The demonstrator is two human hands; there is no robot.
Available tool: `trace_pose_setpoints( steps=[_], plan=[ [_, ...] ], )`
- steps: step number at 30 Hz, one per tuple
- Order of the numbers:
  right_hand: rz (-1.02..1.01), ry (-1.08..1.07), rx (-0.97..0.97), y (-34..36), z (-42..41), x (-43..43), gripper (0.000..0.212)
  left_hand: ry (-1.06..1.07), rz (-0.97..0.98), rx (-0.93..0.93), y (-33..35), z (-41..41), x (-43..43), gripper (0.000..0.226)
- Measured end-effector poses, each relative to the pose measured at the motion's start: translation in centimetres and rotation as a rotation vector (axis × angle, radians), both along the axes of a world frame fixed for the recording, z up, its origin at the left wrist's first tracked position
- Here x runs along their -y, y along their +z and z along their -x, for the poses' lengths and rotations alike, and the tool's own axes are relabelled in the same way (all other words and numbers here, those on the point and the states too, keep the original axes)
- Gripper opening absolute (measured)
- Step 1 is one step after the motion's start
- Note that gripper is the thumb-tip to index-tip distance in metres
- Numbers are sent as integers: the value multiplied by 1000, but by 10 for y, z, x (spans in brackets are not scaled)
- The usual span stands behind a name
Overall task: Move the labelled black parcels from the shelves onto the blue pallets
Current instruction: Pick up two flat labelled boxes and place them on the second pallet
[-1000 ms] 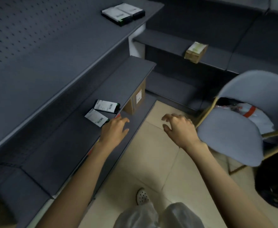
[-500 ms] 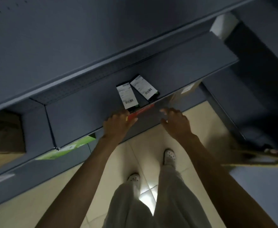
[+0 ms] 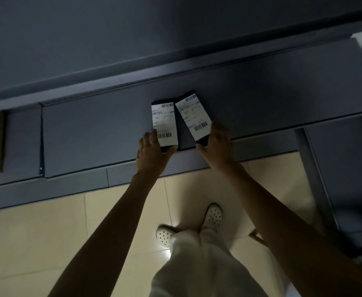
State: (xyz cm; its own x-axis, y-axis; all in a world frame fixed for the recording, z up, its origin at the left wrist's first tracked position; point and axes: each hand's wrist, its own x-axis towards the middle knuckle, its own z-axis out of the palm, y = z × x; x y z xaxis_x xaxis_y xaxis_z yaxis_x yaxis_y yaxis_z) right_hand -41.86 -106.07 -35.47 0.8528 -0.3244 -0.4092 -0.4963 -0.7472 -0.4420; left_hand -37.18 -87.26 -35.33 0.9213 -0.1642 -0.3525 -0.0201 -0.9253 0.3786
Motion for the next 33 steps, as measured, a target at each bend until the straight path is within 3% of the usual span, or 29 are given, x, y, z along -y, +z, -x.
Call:
trace_pose_setpoints(
  steps=[6,18,25,33],
  plan=[
    [21,12,31,-44,-34,-7,107,80,92,1,-53,-17,34,111],
    [92,32,72,-64,-38,-14,99,258,161,98,-80,-13,39,98],
    [43,174,67,-35,-12,-43,100,325,257,177,-57,28,-18,94],
    [37,445,131,20,3,-138,103,678,432,204,-8,89,-121,94]
  ],
)
